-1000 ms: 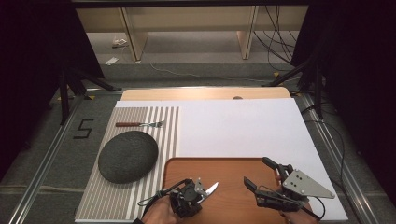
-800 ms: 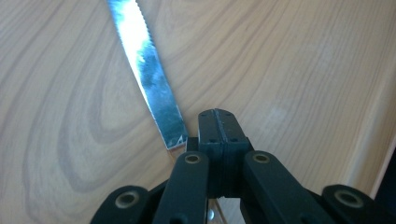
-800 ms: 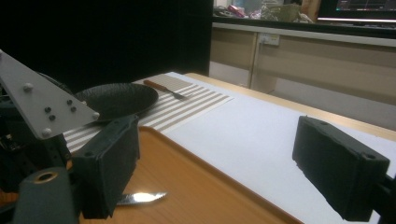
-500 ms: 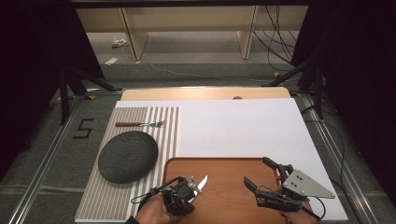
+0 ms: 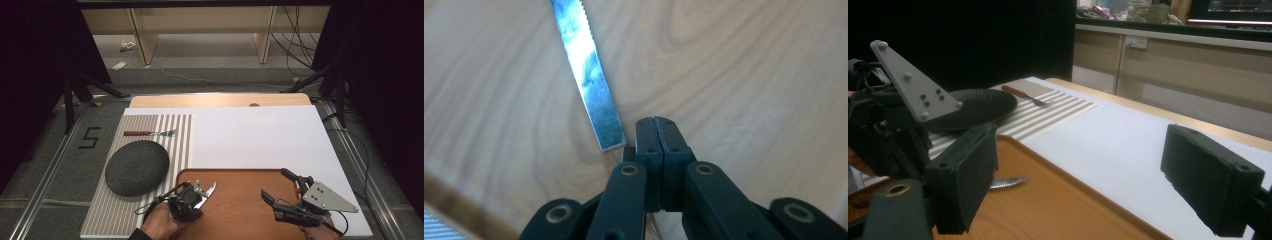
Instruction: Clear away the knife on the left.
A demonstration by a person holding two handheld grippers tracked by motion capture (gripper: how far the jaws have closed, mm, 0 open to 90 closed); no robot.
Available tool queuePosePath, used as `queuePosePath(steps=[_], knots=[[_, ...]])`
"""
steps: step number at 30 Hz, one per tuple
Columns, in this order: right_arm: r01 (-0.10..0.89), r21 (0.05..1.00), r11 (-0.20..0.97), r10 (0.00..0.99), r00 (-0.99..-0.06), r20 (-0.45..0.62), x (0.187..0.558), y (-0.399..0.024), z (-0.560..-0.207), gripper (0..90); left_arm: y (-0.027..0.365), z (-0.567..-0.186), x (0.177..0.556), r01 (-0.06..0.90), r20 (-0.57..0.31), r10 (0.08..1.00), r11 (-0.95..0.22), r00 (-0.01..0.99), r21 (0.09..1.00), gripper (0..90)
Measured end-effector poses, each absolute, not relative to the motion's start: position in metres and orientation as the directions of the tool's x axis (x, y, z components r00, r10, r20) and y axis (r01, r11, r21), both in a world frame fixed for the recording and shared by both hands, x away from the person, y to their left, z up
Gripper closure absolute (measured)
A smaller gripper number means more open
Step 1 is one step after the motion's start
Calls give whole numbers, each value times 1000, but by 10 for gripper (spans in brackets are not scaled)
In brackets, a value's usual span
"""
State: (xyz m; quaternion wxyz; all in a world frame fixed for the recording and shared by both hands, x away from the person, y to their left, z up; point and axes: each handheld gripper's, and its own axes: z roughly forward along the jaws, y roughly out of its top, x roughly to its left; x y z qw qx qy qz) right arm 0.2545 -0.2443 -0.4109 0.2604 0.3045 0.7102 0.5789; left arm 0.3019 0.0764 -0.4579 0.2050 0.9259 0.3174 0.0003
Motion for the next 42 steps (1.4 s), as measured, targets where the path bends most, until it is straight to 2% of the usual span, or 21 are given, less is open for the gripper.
queuePosePath(steps=[14, 42], knots=[[131, 981, 145, 732, -681, -18, 255, -244, -411, 162, 92, -459, 312, 637, -107, 649, -678, 753, 367, 892], [131, 981, 144, 735, -678, -17, 254, -244, -411, 162, 106, -459, 312, 666, -107, 676, -665, 729, 339, 892]])
